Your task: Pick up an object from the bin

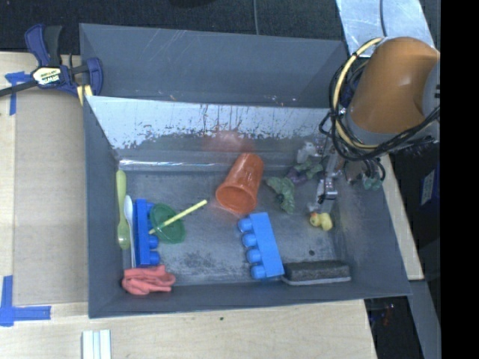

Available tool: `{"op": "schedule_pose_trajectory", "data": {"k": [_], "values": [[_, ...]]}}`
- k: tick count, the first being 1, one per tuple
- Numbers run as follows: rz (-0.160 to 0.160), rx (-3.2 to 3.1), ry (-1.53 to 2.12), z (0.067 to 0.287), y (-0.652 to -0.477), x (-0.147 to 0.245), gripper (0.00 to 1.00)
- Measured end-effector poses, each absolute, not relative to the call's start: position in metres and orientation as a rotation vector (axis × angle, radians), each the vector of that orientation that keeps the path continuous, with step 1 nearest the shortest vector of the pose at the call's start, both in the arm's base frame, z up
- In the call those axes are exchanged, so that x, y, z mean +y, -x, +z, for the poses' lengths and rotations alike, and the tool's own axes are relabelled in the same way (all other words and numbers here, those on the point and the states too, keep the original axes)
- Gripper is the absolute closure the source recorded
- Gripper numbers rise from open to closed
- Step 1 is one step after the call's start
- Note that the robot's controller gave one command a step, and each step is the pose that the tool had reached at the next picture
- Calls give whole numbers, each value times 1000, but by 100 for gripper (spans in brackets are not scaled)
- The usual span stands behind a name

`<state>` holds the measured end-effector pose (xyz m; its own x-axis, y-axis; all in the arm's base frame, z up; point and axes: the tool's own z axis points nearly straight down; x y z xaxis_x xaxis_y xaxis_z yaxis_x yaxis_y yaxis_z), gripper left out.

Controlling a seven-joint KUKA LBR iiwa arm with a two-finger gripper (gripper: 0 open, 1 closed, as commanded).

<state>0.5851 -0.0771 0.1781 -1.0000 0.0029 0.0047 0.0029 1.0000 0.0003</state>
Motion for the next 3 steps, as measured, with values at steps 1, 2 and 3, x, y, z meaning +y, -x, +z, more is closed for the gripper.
{"op": "schedule_pose_trajectory", "data": {"k": [1, 2, 3], "values": [[1, -3146, 1, 183, -587, -77, 0], [1, -3151, 28, 117, -616, -48, 0], [3, -3148, 231, 74, -614, -41, 0]]}}
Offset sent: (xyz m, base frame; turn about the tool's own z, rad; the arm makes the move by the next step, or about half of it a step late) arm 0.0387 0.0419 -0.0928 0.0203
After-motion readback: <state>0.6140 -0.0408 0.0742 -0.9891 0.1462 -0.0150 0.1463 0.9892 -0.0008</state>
